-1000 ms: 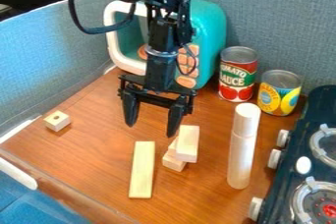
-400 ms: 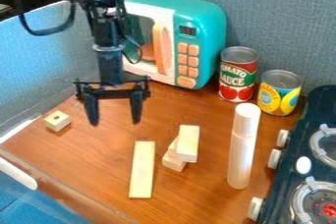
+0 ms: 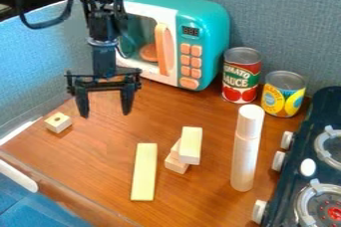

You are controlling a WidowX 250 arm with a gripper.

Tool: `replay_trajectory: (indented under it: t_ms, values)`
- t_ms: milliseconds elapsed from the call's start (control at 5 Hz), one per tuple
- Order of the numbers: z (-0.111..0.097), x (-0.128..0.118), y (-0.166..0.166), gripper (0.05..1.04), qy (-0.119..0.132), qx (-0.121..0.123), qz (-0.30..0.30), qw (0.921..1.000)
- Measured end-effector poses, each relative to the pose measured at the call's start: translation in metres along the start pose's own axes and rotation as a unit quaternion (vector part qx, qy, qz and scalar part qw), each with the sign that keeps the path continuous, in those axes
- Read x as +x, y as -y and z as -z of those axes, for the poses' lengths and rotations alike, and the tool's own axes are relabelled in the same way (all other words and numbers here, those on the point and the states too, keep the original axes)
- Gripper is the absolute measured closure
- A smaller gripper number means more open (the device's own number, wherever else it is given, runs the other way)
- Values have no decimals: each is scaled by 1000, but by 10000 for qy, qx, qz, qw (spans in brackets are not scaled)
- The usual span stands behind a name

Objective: Put the block with hole on the white rectangle

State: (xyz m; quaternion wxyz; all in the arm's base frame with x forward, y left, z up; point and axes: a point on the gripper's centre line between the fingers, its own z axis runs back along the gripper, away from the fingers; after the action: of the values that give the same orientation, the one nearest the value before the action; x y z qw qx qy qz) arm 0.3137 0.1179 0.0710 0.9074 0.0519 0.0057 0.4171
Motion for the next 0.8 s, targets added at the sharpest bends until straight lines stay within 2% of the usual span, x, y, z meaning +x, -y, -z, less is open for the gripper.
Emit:
replay_trajectory:
  t_ms: [200, 400, 600, 800]
  values:
    - [2, 15, -6, 83, 373, 257, -710, 9965]
    - [6, 28, -7, 83, 458, 495, -1407, 9877]
    - [15, 30, -13, 83, 237, 435, -2335, 9711]
    - [23, 37, -37, 83, 16, 305, -2889, 9569]
